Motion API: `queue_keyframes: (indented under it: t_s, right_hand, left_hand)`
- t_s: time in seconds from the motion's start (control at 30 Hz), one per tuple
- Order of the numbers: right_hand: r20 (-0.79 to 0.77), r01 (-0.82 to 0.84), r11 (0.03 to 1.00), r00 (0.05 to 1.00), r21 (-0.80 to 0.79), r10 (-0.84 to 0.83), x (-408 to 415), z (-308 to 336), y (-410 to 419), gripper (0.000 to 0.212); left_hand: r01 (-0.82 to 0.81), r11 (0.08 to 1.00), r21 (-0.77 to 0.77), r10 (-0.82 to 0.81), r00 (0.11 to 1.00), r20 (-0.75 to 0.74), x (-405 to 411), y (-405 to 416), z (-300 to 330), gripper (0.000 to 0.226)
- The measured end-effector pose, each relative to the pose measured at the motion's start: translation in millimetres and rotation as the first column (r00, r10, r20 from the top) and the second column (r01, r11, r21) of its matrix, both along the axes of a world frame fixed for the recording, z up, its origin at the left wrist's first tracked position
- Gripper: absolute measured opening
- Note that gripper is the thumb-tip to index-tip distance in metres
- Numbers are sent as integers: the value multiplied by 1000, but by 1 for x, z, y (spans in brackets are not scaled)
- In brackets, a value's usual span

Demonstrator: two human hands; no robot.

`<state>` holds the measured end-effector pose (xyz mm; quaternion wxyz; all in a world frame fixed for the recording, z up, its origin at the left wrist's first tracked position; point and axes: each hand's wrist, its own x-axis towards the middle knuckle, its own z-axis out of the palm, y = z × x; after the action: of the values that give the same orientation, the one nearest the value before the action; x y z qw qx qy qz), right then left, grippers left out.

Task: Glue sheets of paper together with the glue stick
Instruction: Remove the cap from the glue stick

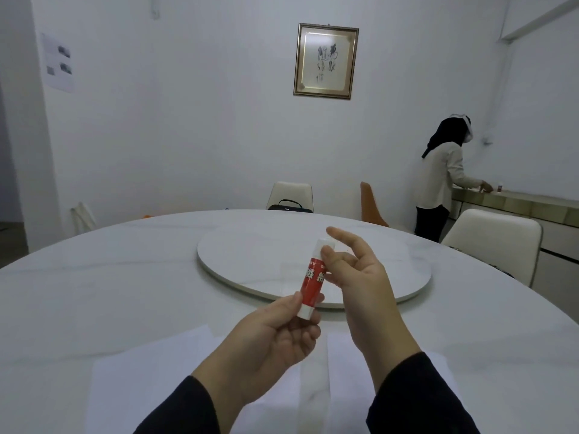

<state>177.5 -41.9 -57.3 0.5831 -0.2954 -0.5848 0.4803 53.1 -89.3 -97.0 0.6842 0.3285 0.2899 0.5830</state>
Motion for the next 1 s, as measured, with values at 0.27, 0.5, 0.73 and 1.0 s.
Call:
queue_keyframes:
  t_s: [0.27,0.5,0.73,1.0]
  right_hand:
    - [61,-18,1000,998,12,17,-3,-3,0,15]
    - [-60,-22,998,998,-59,18,1,-1,1,18]
    - [-49,-26,998,999,-51,24,0,-2,2,10]
    - [-413,-54,991,911,-122,-1,6,-1,8,15]
  left_hand:
    - [-63,998,-10,63,998,17,-2,2,0,29]
    - [19,999,-39,-17,999,37,-3,0,1,32]
    - [-118,992,35,119,992,-37,1,2,3,43]
    - [51,999,-13,-49,992,113,-14,-2,6,40]
